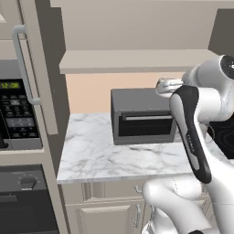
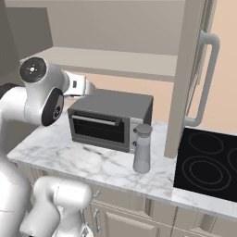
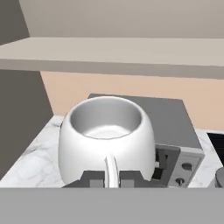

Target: There is a tray on the dining counter. Grab the cup, mug, and pitcher and place them on the tray. The pitcher may be placed next to the tray if it cannot fit the tray.

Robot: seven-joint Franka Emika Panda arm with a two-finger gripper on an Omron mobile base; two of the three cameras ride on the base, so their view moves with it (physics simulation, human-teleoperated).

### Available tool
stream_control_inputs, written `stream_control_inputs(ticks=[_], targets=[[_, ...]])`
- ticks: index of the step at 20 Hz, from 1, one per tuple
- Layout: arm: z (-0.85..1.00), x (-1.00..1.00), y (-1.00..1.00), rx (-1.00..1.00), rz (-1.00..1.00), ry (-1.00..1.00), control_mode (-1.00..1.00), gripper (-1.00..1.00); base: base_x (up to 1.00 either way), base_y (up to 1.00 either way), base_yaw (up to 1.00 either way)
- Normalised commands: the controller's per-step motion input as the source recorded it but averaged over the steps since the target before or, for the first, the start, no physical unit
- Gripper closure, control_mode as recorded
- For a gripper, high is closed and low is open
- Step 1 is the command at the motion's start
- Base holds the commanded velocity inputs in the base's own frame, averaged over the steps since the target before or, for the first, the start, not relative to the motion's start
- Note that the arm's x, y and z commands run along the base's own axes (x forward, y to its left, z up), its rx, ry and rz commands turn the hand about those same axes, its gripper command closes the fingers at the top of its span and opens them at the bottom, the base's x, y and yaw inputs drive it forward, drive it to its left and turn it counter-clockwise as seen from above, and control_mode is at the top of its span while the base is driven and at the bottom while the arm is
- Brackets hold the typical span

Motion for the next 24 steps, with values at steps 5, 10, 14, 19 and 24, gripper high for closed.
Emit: stream_control_inputs(ticks=[5, 10, 14, 19, 24], targets=[[-0.19, -0.22, 0.00, -0.03, -0.09, 0.00, -1.00, 1.00, 0.00, 0.00, 0.00], [-0.03, -0.11, 0.00, 0.00, -0.03, 0.00, -1.00, 1.00, 0.00, 0.00, 0.00], [0.00, -0.01, 0.00, 0.00, 0.00, 0.00, 1.00, 1.00, -0.09, 0.00, 0.00], [0.00, 0.00, 0.00, 0.00, 0.00, 0.00, 1.00, 1.00, -0.62, -0.26, 0.09], [0.00, 0.00, 0.00, 0.00, 0.00, 0.00, 1.00, 1.00, -0.81, -0.39, 0.40]])
